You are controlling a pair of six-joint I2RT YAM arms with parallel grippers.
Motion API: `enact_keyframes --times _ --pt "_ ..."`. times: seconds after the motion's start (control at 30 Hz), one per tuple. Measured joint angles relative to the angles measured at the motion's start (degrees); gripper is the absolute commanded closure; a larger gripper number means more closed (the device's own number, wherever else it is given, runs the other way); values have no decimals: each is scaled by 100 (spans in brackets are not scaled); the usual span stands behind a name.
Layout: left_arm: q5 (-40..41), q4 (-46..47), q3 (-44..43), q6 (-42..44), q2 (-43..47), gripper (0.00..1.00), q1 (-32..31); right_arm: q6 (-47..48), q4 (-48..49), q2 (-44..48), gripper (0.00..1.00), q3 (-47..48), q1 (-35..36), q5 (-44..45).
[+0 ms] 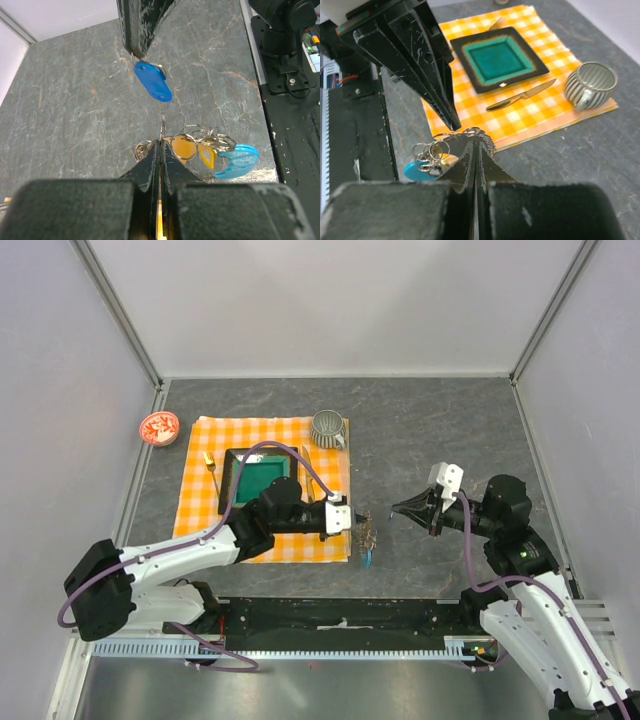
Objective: Put the keys on the keyring
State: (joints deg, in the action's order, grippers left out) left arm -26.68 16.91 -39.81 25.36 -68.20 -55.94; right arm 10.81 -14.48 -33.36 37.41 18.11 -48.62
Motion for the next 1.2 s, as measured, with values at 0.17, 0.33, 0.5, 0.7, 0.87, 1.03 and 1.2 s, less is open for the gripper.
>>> enact_keyframes --times 0.17,0.33,0.5,0.7,0.87,1.03,1.2 --pt "-256 133 0 81 -177 98 0 533 -728 -173 100 144 304 63" --pt "-350 286 11 83 -273 98 0 929 -1169 -317 100 153 809 367" --pt "-348 610 111 -11 -295 98 0 1163 -1355 -341 100 153 1086 734" --pt "-341 1060 315 -431 -354 98 0 1198 -1283 -219 100 146 1104 955" --pt "-323 1425 664 -780 -363 98 0 1189 -1108 -168 100 59 1128 966" --pt "-323 1698 708 -973 -435 98 0 1154 -1023 -249 100 22 1143 953" --pt "-326 1891 761 -1139 -505 98 0 1141 -964 -315 100 11 1169 944"
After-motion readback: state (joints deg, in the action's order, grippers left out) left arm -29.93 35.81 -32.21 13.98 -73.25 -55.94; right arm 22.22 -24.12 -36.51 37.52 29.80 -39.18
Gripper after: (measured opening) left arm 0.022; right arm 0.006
